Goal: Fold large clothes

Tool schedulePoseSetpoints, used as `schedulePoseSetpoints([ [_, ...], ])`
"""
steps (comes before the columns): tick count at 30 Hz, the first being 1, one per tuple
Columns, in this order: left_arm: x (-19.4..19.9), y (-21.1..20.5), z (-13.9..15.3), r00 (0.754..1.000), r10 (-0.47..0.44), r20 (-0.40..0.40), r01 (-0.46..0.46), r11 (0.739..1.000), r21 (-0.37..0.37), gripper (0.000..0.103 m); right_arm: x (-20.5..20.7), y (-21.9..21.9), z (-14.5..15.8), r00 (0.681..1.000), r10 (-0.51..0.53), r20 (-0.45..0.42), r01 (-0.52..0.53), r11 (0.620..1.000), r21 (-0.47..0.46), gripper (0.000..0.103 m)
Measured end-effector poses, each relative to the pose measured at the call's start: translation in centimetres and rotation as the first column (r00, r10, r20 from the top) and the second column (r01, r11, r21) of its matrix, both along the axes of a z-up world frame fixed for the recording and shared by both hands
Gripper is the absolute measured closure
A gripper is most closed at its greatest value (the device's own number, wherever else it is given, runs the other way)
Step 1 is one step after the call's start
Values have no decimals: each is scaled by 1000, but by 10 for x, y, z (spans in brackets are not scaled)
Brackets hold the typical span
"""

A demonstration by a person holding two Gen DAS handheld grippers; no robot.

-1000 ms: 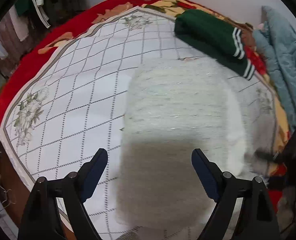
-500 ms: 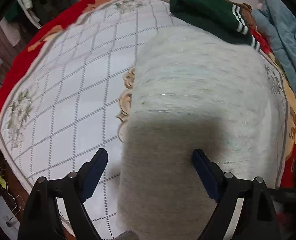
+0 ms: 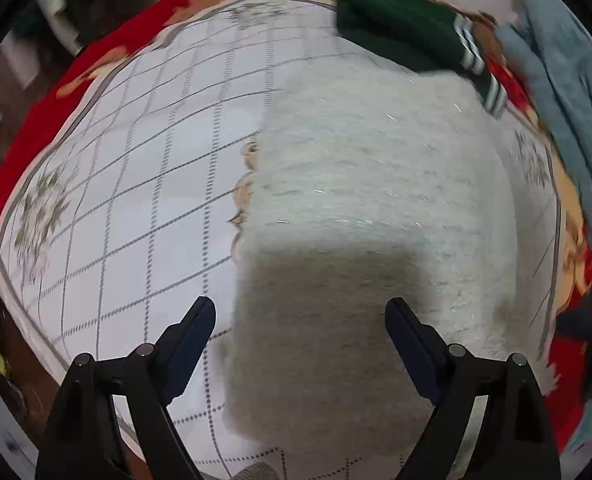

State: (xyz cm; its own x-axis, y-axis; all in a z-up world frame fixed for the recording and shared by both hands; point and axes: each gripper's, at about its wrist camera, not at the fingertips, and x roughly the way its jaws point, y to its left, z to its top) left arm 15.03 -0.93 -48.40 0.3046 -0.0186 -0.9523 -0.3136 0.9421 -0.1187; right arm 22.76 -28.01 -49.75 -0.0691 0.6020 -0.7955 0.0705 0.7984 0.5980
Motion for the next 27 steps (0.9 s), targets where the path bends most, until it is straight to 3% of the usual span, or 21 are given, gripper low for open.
schedulePoseSetpoints([
  [2, -5, 14, 7, 999, 48, 11, -48, 999, -7, 16, -8, 27, -11, 995, 90, -33, -90, 996, -13, 66],
  [4, -8, 28, 12, 996, 82, 21, -82, 997, -2, 16, -18, 48, -49, 983, 157, -95, -168, 978, -124, 76],
  [5, -8, 35, 12, 995, 93, 20, -93, 996, 3, 16, -25, 50, -78, 978, 164, -130, -189, 958, -217, 76],
  [7, -6, 44, 10, 994, 104, 19, -104, 994, 10, 16, -31, 39, -118, 981, 87, -176, -123, 972, -202, 76],
  [10, -1, 57, 7, 994, 109, 29, -109, 994, -13, 17, -24, 39, -105, 977, 88, -196, -124, 975, -183, 73],
  [12, 2, 60, 7, 993, 104, 51, -101, 994, -48, 17, -15, 30, -79, 983, 67, -168, -91, 986, -138, 60],
  [13, 6, 60, 5, 993, 92, 67, -87, 993, -77, 18, -13, 22, -69, 989, 49, -137, -67, 989, -132, 44],
  [14, 12, 58, 2, 995, 70, 75, -62, 992, -108, 18, -5, 12, -53, 998, 12, -69, -22, 991, -135, 19],
  [16, 24, 54, -8, 996, 31, 78, -17, 985, -172, 18, 8, -9, -33, 997, -40, 70, 51, 986, -158, 0],
  [18, 36, 50, -19, 997, 1, 74, 16, 973, -230, 17, 25, -32, -32, 982, -56, 181, 98, 968, -229, 0],
  [20, 46, 43, -31, 997, -34, 64, 50, 960, -277, 17, 35, -49, -48, 985, -69, 157, 107, 963, -248, 0],
  [24, 59, 34, -40, 994, -64, 90, 89, 944, -316, 15, 51, -52, -108, 995, -98, 29, 100, 992, -76, 0],
  [27, 66, 29, -44, 992, -82, 97, 108, 945, -308, 13, 63, -37, -143, 999, -28, -21, 28, 1000, 14, 0],
])
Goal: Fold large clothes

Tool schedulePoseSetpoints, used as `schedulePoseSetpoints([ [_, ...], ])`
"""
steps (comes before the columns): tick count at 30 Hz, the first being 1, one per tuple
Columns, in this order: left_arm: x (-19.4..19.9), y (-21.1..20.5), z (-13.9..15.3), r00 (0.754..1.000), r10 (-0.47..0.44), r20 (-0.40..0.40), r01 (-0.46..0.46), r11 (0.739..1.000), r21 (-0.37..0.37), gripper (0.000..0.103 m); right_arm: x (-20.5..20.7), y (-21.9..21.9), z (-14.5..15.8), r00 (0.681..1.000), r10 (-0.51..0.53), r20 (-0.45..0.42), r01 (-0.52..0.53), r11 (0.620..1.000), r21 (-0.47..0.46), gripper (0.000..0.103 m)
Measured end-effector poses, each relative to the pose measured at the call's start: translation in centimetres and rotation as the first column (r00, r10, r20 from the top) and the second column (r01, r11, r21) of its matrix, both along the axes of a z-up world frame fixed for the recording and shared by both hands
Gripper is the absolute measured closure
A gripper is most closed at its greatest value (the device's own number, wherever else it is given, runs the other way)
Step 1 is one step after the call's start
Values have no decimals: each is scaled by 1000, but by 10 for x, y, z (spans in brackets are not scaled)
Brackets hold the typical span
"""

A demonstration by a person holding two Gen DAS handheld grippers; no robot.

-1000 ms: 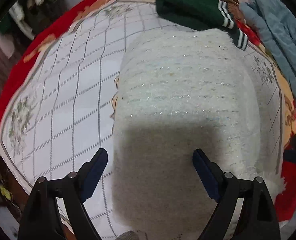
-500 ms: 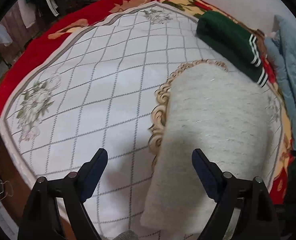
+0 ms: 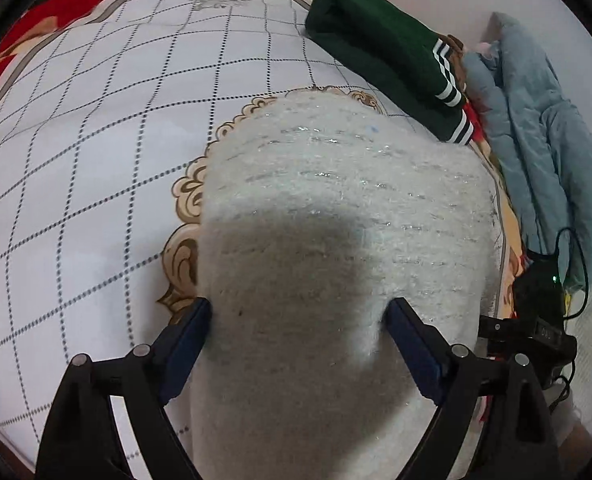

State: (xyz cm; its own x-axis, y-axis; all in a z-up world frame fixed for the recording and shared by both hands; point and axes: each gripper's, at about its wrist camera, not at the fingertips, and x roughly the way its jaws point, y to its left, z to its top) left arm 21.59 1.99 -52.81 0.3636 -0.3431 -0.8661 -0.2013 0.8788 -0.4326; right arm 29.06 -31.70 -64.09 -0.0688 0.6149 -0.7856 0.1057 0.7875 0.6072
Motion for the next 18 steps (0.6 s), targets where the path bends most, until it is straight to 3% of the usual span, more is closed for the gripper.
schedulePoseSetpoints([
  [3, 0, 3, -1, 1000, 6, 2, -6, 1000, -27, 13, 2, 20, -5, 999, 35, -5, -35, 998, 42, 7],
  [4, -1, 4, 0, 1000, 2, 3, -2, 999, -32, 13, 7, 28, -8, 999, 43, -19, -42, 996, 72, 26],
  [5, -1, 3, 2, 1000, -4, 6, 4, 1000, -25, 13, 7, 33, -10, 998, 45, -39, -41, 994, 102, 37],
  [8, 0, -7, 10, 999, -38, 26, 38, 999, 18, 13, 5, 49, -14, 997, 54, -60, -46, 991, 122, 49],
  [12, 7, -13, 25, 995, -79, 60, 75, 995, 70, 13, 11, 68, -25, 994, -10, -111, 30, 983, 182, 55],
  [18, 32, -6, 44, 988, -127, 89, 121, 990, 74, 14, 7, 87, -7, 986, -103, -134, 135, 958, 253, 58],
])
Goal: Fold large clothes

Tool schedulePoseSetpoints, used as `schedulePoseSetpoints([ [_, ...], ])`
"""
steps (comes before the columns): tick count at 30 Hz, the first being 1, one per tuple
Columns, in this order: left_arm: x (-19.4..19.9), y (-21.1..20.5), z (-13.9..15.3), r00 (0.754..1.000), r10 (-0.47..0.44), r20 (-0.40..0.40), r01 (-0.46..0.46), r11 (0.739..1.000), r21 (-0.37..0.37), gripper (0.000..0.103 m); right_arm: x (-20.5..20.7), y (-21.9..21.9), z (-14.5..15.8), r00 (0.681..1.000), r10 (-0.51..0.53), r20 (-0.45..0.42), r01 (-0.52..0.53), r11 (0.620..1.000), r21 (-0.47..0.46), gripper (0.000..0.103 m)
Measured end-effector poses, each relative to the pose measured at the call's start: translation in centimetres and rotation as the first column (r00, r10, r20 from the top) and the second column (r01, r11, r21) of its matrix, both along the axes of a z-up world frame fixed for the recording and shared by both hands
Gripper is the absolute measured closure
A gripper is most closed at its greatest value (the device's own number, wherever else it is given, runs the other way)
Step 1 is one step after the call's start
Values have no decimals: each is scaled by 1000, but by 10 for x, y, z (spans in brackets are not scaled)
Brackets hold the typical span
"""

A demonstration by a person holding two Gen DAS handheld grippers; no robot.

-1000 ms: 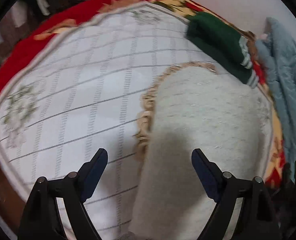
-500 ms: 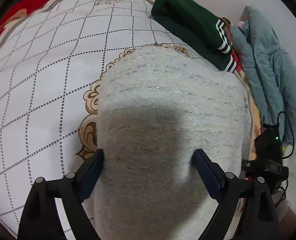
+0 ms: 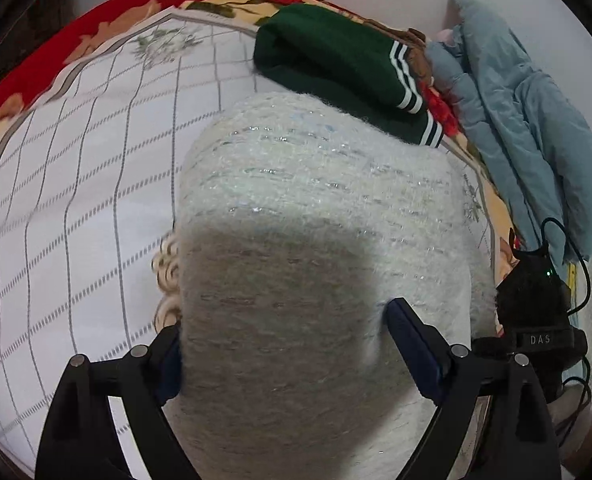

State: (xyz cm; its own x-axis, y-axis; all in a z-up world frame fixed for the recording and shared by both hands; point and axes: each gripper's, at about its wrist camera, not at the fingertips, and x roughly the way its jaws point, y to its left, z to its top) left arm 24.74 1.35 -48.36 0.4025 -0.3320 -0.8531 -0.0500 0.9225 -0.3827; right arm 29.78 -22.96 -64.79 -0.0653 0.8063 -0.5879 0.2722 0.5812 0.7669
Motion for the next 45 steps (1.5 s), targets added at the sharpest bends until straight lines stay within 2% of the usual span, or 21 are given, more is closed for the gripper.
schedulePoseSetpoints([
  [5, 30, 6, 23, 998, -64, 24, 64, 998, -14, 14, 14, 17, 20, 998, -63, 23, 63, 998, -9, 59],
  [7, 44, 9, 35, 996, -85, 41, 86, 996, -22, 14, 10, 0, 49, 995, -89, 47, 90, 996, -12, 59],
  [12, 94, 13, 72, 987, -138, 79, 140, 990, -21, 14, 43, 1, 89, 983, -161, 86, 162, 987, -10, 59],
  [16, 154, 10, 105, 980, -167, 108, 169, 986, -7, 14, 94, 1, 124, 975, -189, 116, 191, 982, -3, 59],
  [19, 216, 2, 124, 975, -182, 130, 181, 983, 14, 14, 150, -2, 147, 967, -201, 155, 205, 979, -7, 59],
  [22, 274, -3, 131, 975, -174, 138, 175, 985, 10, 14, 221, -8, 163, 960, -210, 183, 215, 976, -11, 59],
  [26, 365, -18, 122, 977, -171, 130, 171, 985, 7, 14, 314, -23, 163, 958, -225, 179, 230, 973, -11, 59],
  [29, 420, -30, 95, 981, -172, 87, 170, 985, 27, 14, 379, -34, 146, 963, -218, 158, 227, 973, -37, 59],
  [31, 445, -37, 69, 983, -179, 39, 176, 983, 58, 14, 419, -37, 125, 975, -181, 127, 194, 976, -103, 59],
  [34, 462, -46, 40, 981, -195, -8, 194, 973, 123, 15, 449, -36, 97, 989, -127, 76, 139, 971, -194, 59],
  [36, 463, -49, 35, 977, -211, -7, 209, 964, 165, 14, 455, -44, 91, 990, -121, 75, 135, 967, -215, 56],
  [37, 461, -50, 36, 976, -216, -3, 213, 961, 178, 14, 457, -42, 92, 991, -112, 71, 125, 965, -232, 52],
  [38, 459, -49, 39, 976, -220, -3, 217, 959, 180, 14, 457, -42, 95, 992, -97, 76, 114, 959, -261, 42],
  [40, 453, -45, 45, 978, -207, 4, 203, 963, 180, 13, 448, -39, 106, 992, -69, 109, 102, 937, -334, 35],
  [42, 451, -41, 52, 982, -187, 21, 179, 963, 200, 13, 432, -41, 118, 988, -37, 149, 100, 893, -438, 22],
  [43, 446, -40, 57, 985, -172, 30, 161, 960, 228, 13, 424, -42, 127, 985, -25, 172, 109, 860, -499, 15],
  [45, 434, -37, 66, 989, -142, 45, 125, 953, 274, 6, 403, -39, 151, 973, 9, 229, 141, 763, -630, 2],
])
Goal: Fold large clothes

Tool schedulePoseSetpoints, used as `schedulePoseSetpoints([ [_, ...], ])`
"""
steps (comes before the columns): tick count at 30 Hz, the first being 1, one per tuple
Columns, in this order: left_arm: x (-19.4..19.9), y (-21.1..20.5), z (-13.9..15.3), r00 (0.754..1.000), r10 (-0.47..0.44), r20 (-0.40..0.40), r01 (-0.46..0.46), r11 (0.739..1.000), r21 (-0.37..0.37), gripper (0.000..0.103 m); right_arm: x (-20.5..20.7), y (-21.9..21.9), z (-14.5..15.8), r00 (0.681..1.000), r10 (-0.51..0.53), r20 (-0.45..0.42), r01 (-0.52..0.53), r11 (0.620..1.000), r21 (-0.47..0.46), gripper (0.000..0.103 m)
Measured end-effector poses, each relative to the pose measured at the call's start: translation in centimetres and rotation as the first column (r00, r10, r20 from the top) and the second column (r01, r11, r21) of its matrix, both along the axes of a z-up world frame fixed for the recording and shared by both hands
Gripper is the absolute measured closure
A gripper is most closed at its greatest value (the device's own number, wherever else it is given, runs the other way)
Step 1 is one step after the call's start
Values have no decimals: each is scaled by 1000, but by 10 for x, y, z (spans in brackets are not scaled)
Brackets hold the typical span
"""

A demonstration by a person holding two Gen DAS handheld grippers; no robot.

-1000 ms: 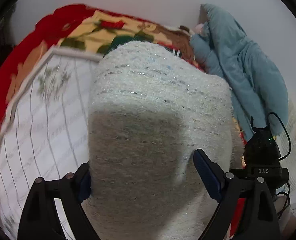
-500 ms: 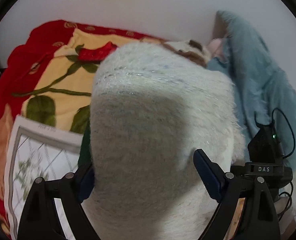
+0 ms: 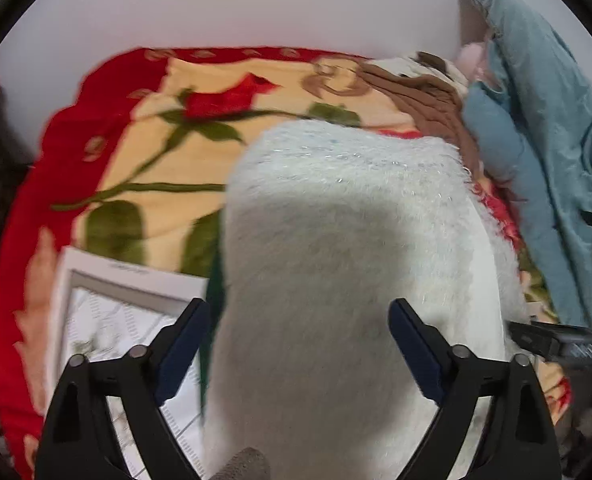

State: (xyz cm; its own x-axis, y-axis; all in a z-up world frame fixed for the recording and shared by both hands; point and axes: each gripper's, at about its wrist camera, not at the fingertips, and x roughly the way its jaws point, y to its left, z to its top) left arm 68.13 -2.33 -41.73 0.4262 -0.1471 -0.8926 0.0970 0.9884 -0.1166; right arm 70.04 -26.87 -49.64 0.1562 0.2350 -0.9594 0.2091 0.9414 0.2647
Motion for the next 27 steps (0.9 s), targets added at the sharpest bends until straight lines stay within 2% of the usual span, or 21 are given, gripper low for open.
schedulePoseSetpoints([
  [3, -26, 7, 16, 999, 38, 36, -39, 998, 41, 5, -31, 11, 30, 999, 19, 51, -10, 986, -168, 0],
  [5, -40, 10, 28, 997, 56, 45, -59, 996, 60, 5, -58, 26, 54, 995, 49, 87, -21, 956, -294, 0],
  [8, -70, 11, 53, 995, 68, 72, -74, 993, 93, 5, -98, 38, 91, 992, 65, 108, -18, 920, -391, 0],
  [11, -102, 12, 83, 993, 74, 97, -84, 990, 110, 5, -128, 54, 125, 988, 64, 138, 0, 908, -419, 0],
  [14, -136, 13, 116, 992, 73, 105, -83, 993, 90, 5, -162, 66, 166, 981, 55, 184, 32, 897, -441, 0],
  [21, -225, 16, 205, 983, 50, 175, -64, 995, 78, 5, -260, 92, 284, 949, 62, 309, 105, 862, -495, 0],
  [27, -299, 24, 274, 968, 62, 242, -78, 996, 54, 5, -353, 108, 381, 920, 42, 389, 157, 871, -465, 0],
])
